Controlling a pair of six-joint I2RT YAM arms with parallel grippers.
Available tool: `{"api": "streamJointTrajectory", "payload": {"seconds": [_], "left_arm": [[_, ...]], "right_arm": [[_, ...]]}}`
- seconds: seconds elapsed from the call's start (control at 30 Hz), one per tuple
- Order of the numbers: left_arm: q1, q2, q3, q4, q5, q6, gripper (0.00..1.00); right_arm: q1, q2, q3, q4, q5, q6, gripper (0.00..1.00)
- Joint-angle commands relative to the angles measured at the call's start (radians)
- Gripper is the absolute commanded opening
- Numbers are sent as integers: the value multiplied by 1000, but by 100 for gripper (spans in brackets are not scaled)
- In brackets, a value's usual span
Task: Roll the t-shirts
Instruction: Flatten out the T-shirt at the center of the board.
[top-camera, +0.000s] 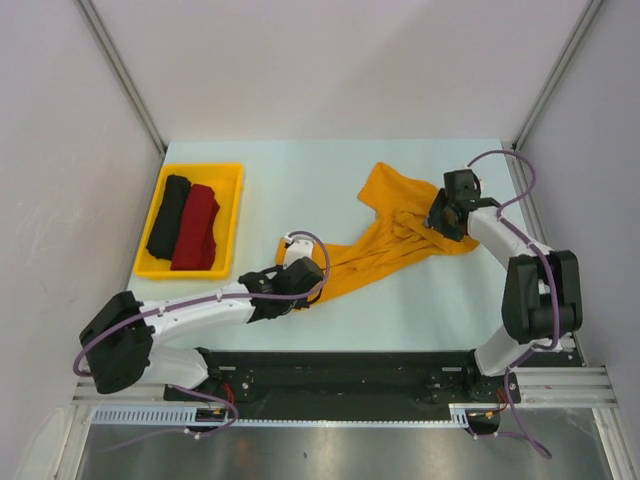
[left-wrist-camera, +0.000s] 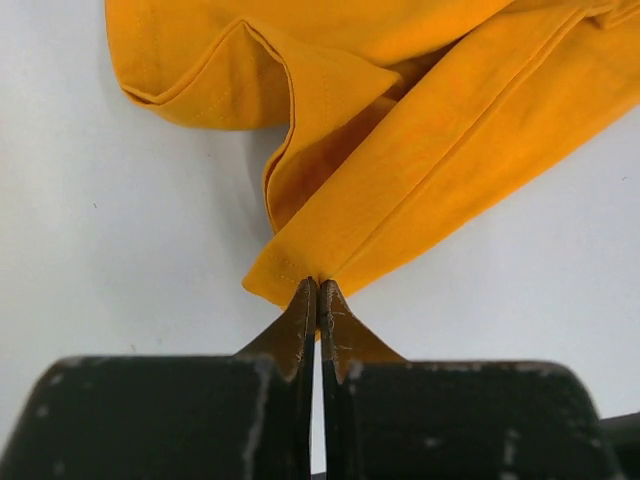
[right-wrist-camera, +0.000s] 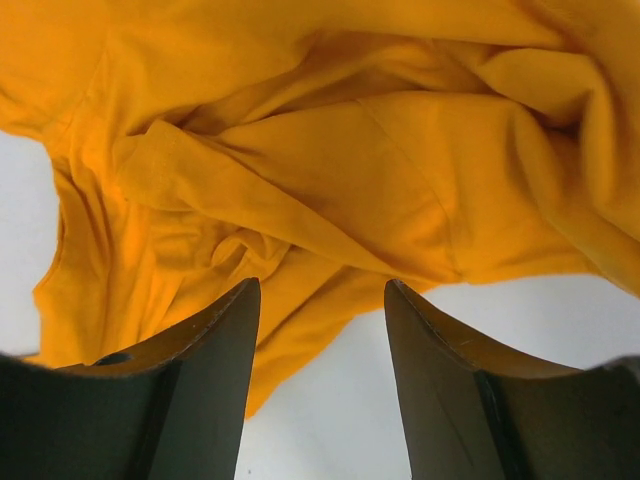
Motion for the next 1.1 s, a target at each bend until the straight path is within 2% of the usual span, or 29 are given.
{"api": "streamJointTrajectory", "payload": {"seconds": [0.0, 0.1, 0.23, 0.33, 0.47, 0.5, 0.57, 0.6, 0.63, 0.77, 0.8, 0.87, 0.9, 0.97, 1.07], "left_arm": [[-3, -55, -18, 1, 15, -4, 0], [-3, -80, -32, 3, 28, -9, 0], [0, -101, -41, -2, 38, -11, 0], [4, -120, -35, -12, 38, -12, 0], [23, -147, -15, -32, 25, -4, 0], [36, -153, -9, -35, 21, 0, 0], [53, -166, 11, -40, 21, 15, 0], [70, -169, 17, -39, 28, 22, 0], [79, -170, 29, -42, 31, 26, 0], [104, -175, 75, -63, 18, 63, 0], [112, -178, 81, -65, 18, 69, 0], [118, -177, 84, -62, 29, 72, 0], [119, -174, 83, -59, 32, 74, 0], [121, -170, 80, -57, 40, 71, 0], [124, -173, 74, -60, 51, 63, 0]], "right_arm": [[49, 88, 66, 106, 40, -21, 58], [76, 157, 104, 132, 91, -38, 59], [119, 226, 146, 152, 173, -75, 69], [126, 259, 161, 166, 186, -77, 66], [121, 269, 197, 157, 206, -84, 48], [119, 274, 207, 152, 198, -91, 38], [113, 286, 258, 131, 183, -101, 25], [113, 306, 276, 119, 172, -103, 10], [112, 315, 298, 106, 166, -104, 3], [121, 303, 349, 56, 158, -103, 0], [125, 294, 349, 57, 152, -120, 15], [127, 295, 349, 40, 150, -120, 37], [126, 305, 346, 37, 137, -121, 42], [126, 328, 335, 36, 111, -123, 45], [135, 343, 300, 57, 66, -152, 62]]}}
